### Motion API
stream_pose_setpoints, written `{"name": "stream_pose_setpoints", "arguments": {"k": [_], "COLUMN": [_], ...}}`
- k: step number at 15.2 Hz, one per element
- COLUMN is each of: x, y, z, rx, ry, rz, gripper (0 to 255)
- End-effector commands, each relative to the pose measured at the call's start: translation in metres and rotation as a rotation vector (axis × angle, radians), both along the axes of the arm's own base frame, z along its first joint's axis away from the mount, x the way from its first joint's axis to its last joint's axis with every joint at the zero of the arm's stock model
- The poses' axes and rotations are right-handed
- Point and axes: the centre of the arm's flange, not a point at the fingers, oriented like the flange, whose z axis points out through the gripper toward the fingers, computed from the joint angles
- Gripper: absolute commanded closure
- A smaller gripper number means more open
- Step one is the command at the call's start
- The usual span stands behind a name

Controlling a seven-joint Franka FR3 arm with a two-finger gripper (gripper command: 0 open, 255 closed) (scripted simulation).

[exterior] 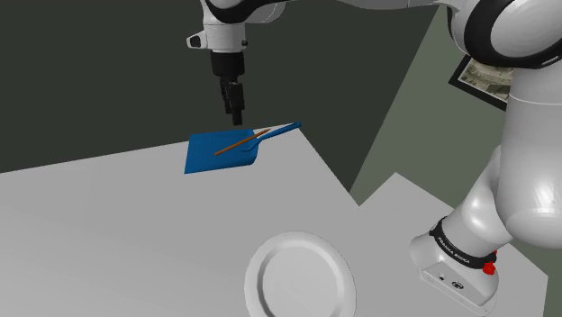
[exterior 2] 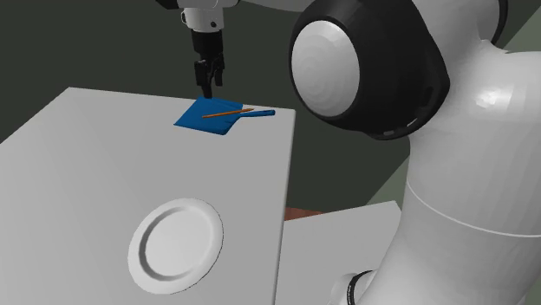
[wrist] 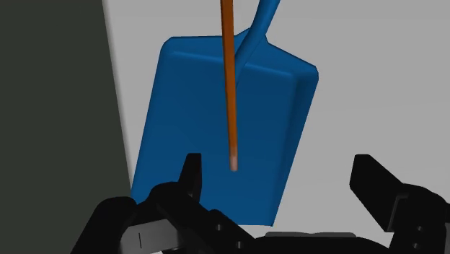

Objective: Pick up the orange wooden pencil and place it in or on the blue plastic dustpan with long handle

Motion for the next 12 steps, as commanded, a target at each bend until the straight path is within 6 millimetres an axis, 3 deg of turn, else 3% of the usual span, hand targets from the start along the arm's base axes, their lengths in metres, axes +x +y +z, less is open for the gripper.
{"name": "stream_pose_setpoints", "arguments": {"k": [1, 4, 12], "x": [0.003, 0.01, 0.01], "y": [-0.001, -0.005, -0.005], "z": [0.013, 0.049, 0.049], "rx": [0.0, 0.0, 0.0], "ry": [0.0, 0.0, 0.0], "rz": [0.0, 0.0, 0.0], "gripper": [0, 0, 0]}}
